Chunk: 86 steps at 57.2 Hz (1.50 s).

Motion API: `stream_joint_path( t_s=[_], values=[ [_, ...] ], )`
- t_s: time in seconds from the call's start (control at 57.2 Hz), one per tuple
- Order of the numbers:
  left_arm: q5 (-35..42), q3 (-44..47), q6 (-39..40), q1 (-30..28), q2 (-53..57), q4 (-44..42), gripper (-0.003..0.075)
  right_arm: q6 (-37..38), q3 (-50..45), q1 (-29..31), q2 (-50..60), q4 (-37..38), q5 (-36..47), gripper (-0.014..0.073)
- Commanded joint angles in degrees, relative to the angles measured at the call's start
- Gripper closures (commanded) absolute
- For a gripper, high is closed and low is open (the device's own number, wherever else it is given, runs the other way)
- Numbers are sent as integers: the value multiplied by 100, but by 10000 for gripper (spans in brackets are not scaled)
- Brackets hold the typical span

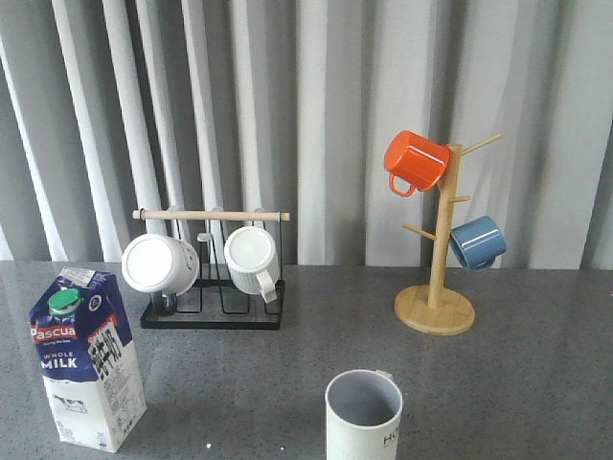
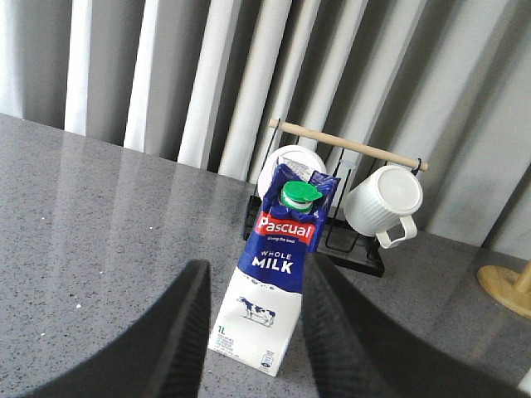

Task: Place milk next to cup
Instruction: 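Lower the left gripper onto the top of the Pascual milk carton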

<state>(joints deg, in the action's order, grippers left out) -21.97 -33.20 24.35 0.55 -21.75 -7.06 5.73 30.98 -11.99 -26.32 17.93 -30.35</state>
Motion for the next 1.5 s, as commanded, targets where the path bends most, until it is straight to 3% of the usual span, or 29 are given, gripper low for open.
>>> stream_joint_path(
  t_s=[0.0, 0.35, 0.682, 0.945, 1.295, 1.487],
  values=[
    [449, -195, -9, 7, -84, 32, 448, -42, 155, 17, -28, -18, 353, 604],
    [-187, -195, -287, 7, -102, 37, 425, -42, 155, 17, -28, -32, 353, 604],
    [-395, -354, -1438, 7, -350, 1012, 170, -42, 155, 17, -28, -30, 353, 603],
    [-884, -1888, -2971, 7, -1733, 1493, 155, -42, 155, 17, -28, -30, 353, 603],
    [-1986, -3841, -3424, 7, -3999, 1551, 155, -42, 155, 17, -28, -30, 353, 603],
    [-2101, -4607, -3758, 7, -4847, 1807, 169, -42, 155, 17, -28, -30, 353, 603]
  ],
)
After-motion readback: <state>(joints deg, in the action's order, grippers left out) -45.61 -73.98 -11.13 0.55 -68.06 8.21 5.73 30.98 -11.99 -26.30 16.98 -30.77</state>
